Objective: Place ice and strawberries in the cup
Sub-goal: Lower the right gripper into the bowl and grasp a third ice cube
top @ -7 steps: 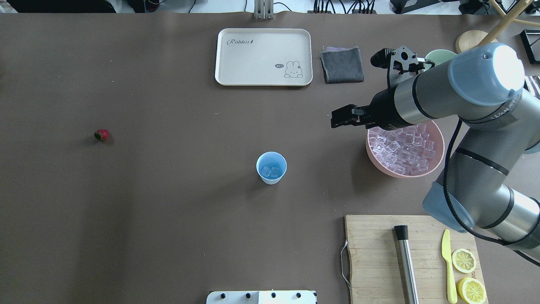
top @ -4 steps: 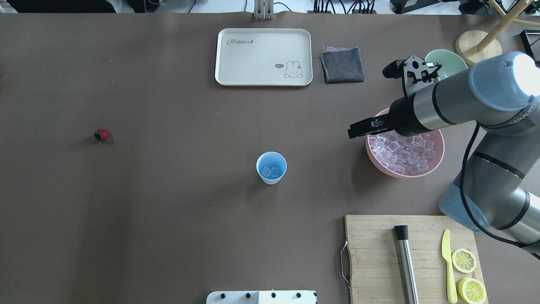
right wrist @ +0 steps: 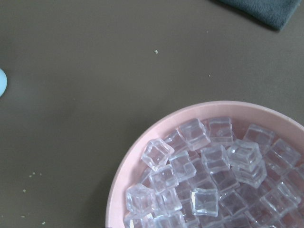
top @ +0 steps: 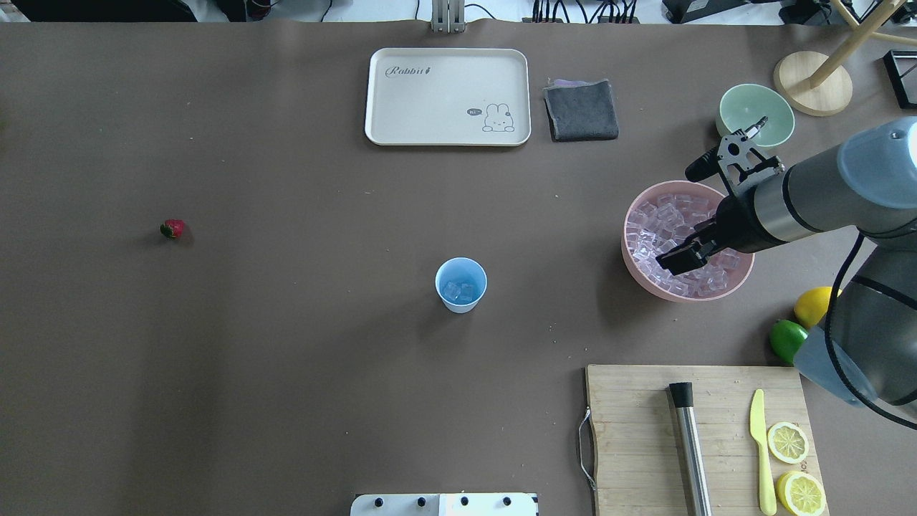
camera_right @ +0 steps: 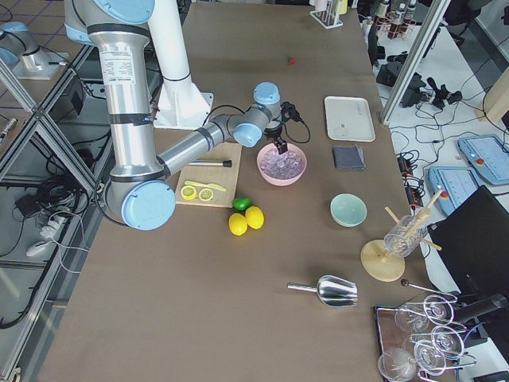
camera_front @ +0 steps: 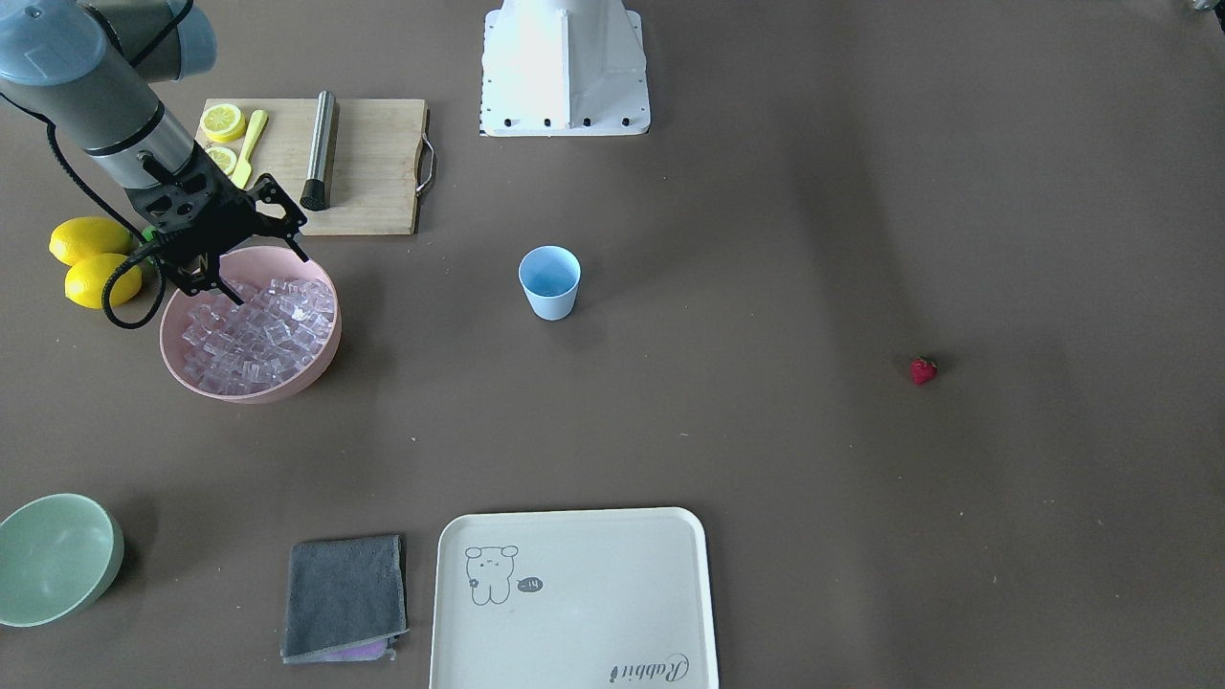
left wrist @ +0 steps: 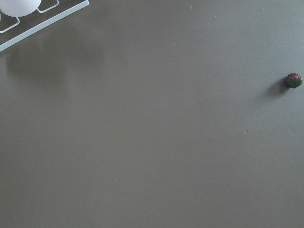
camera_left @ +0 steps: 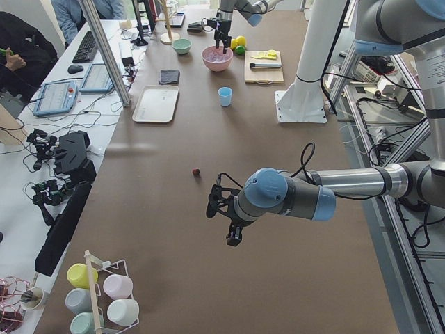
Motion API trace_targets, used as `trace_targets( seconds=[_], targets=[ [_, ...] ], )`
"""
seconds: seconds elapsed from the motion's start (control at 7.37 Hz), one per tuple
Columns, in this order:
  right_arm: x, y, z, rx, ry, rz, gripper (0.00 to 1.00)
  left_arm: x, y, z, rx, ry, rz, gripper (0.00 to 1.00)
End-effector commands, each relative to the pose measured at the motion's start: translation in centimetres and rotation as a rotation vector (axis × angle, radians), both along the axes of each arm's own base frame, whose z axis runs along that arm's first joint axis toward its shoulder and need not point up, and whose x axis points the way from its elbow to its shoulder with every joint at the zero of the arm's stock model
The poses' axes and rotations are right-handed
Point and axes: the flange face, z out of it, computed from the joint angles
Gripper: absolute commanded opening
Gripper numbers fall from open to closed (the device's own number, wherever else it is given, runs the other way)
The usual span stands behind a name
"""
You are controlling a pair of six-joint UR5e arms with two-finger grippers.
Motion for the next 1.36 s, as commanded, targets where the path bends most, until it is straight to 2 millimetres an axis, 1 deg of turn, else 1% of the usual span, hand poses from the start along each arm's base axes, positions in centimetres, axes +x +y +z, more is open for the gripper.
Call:
trace_targets(
  seconds=[0.0, 0.27, 0.54, 0.68, 0.95, 1.22],
  targets=[
    [0.1, -0.7, 2.4, 0.018, 0.071, -0.071, 0.84, 0.0, 0.0, -0.1, 0.004, 0.0, -0.003, 0.98],
    [0.2, -0.9, 3.4, 0.021, 0.119, -0.112, 0.78, -0.1, 0.0, -0.2, 0.004, 0.0, -0.005, 0.98],
    [-0.2, -0.7, 3.9, 0.004, 0.135, -0.122, 0.77, -0.2, 0.0, -0.3, 0.005, 0.0, -0.007, 0.98],
    [-0.6, -0.6, 4.6, -0.004, 0.143, -0.129, 0.75, -0.2, 0.0, -0.3, 0.006, 0.0, -0.007, 0.98],
    [-0.7, -0.6, 5.1, -0.014, 0.151, -0.131, 0.74, -0.2, 0.1, -0.3, 0.005, -0.002, -0.009, 0.98],
    [-0.7, -0.5, 5.5, -0.02, 0.155, -0.134, 0.67, -0.2, 0.1, -0.3, 0.005, -0.002, -0.009, 0.98]
  ],
)
